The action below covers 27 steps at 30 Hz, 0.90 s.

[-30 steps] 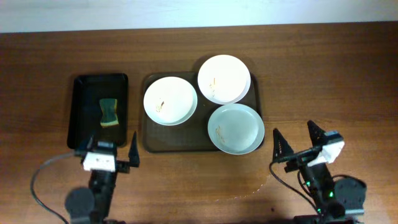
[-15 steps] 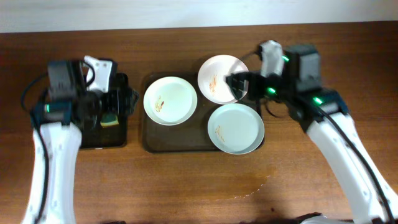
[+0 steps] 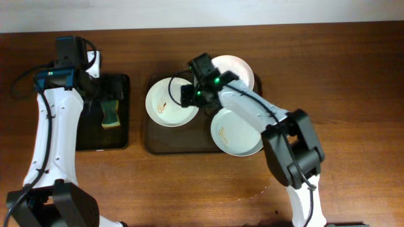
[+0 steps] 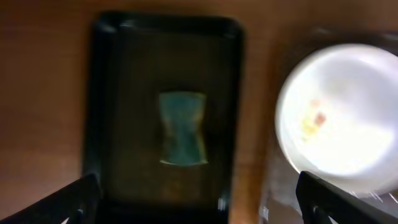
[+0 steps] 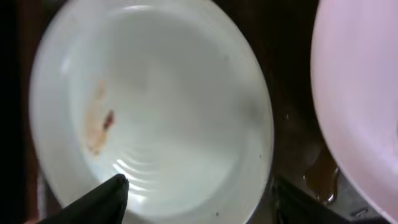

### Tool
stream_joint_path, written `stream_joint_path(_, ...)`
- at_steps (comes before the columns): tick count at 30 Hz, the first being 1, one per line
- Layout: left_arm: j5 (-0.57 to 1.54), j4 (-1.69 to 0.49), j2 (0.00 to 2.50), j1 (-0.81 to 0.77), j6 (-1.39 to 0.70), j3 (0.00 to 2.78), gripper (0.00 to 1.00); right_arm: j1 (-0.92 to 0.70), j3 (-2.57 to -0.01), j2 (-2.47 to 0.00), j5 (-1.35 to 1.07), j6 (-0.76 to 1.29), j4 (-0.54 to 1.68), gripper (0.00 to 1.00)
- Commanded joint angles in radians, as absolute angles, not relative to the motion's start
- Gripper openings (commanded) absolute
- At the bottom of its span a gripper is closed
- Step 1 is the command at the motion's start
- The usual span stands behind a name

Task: Clean dirty plates on tray and stack at the side
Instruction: 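Move the right gripper to grip the rim of the left white plate, then grasp the green-yellow sponge from the black tray with the left gripper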

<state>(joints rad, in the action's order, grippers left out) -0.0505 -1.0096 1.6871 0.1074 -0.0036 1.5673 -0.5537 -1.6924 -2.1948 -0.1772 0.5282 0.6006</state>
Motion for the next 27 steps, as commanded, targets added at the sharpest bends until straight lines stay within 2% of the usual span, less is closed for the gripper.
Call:
stream_joint_path(1, -0.181, -0.988, 1.697, 0.115, -0.094, 1.587, 0.99, -0.577, -1.709, -2.198, 0.033, 0.611, 0.620, 0.70)
stream_joint_path(8, -0.181, -0.958, 1.825, 0.154, -0.121, 1.587, 0.99, -0.595, -1.709, -2.258, 0.037, 0.611, 0.575, 0.58)
stream_joint_path(10, -0.181, -0.949, 1.847, 0.173, -0.124, 1.587, 0.99, -0.615, -1.709, -2.279, 0.039, 0.611, 0.546, 0.51)
stream_joint_path(11, -0.181, -0.945, 1.858, 0.187, -0.123, 1.587, 0.99, -0.626, -1.709, -2.288, 0.039, 0.612, 0.546, 0.40)
stream_joint_path(13, -0.180, -0.933, 1.880, 0.193, -0.123, 1.587, 0.99, -0.630, -1.710, -2.288, 0.038, 0.650, 0.597, 0.11)
stream_joint_path(14, -0.176, -0.933, 1.892, 0.192, -0.123, 1.587, 0.99, -0.628, -1.710, -2.288, 0.030, 0.673, 0.640, 0.04)
stream_joint_path(19, -0.108, -0.928, 1.966, 0.192, -0.123, 1.586, 0.99, -0.619, -1.757, -2.288, -0.022, 0.666, 0.793, 0.04)
stream_joint_path(21, -0.056, -0.924, 2.024, 0.192, -0.122, 1.586, 0.89, -0.616, -1.757, -2.288, -0.022, 0.662, 0.793, 0.04)
stream_joint_path(22, -0.019, -0.916, 2.053, 0.192, -0.115, 1.586, 0.70, -0.614, -1.757, -2.288, -0.021, 0.662, 0.789, 0.04)
stream_joint_path(23, -0.009, -0.912, 2.083, 0.187, -0.115, 1.586, 0.60, -0.612, -1.757, -2.288, -0.018, 0.662, 0.789, 0.04)
stream_joint_path(27, -0.011, -0.901, 2.146, 0.167, -0.073, 1.586, 0.57, -0.607, -1.757, -2.288, -0.017, 0.662, 0.786, 0.04)
